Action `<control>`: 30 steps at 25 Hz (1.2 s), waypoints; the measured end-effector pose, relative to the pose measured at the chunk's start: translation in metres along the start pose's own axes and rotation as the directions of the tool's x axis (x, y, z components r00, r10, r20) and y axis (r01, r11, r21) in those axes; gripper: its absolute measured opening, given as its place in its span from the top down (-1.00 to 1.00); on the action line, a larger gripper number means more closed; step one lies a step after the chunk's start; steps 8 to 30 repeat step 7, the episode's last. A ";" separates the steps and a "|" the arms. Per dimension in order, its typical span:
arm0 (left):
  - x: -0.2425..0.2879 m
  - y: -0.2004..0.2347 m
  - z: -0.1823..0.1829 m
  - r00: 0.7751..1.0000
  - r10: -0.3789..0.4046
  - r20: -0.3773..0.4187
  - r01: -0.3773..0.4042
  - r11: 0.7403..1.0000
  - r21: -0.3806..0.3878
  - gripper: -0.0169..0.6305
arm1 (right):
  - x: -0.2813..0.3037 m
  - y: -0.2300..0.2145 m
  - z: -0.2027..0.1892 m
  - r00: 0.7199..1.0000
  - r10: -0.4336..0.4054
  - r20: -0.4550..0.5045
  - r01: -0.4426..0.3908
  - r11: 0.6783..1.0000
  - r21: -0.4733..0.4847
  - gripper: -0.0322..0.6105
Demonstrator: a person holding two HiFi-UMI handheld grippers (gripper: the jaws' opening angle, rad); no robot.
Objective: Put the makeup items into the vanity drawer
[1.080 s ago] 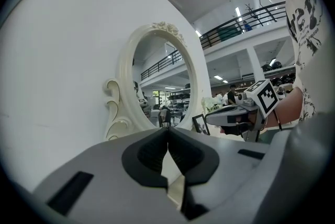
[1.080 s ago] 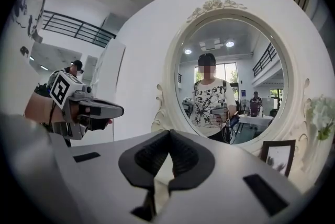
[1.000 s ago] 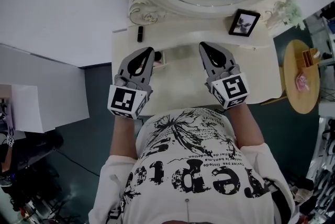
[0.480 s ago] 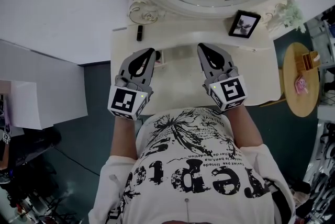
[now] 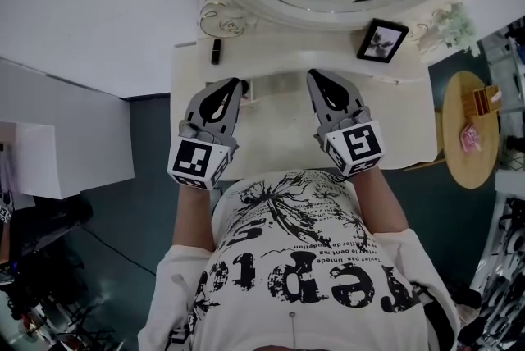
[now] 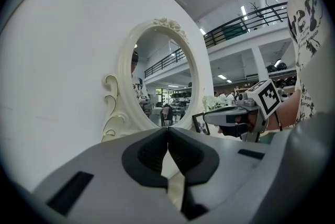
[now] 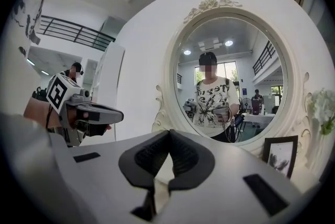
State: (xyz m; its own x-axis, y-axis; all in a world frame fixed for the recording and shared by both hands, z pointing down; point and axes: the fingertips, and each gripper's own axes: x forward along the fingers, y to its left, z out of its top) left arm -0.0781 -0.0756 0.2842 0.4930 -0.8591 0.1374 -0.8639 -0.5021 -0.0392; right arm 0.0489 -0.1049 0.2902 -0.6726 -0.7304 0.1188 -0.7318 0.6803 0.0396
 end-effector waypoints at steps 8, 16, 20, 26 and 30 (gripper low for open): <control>0.008 -0.002 0.000 1.000 0.007 -0.006 -0.007 1.000 -0.009 0.91 | 0.000 -0.010 -0.003 1.000 0.002 -0.002 -0.002 1.000 0.009 0.87; 0.008 -0.002 0.000 1.000 0.007 -0.006 -0.007 1.000 -0.009 0.91 | 0.000 -0.010 -0.003 1.000 0.002 -0.002 -0.002 1.000 0.009 0.87; 0.008 -0.002 0.000 1.000 0.007 -0.006 -0.007 1.000 -0.009 0.91 | 0.000 -0.010 -0.003 1.000 0.002 -0.002 -0.002 1.000 0.009 0.87; 0.008 -0.002 0.000 1.000 0.007 -0.006 -0.007 1.000 -0.009 0.91 | 0.000 -0.010 -0.003 1.000 0.002 -0.002 -0.002 1.000 0.009 0.87; 0.008 -0.002 0.000 1.000 0.007 -0.006 -0.007 1.000 -0.009 0.91 | 0.000 -0.010 -0.003 1.000 0.002 -0.002 -0.002 1.000 0.009 0.87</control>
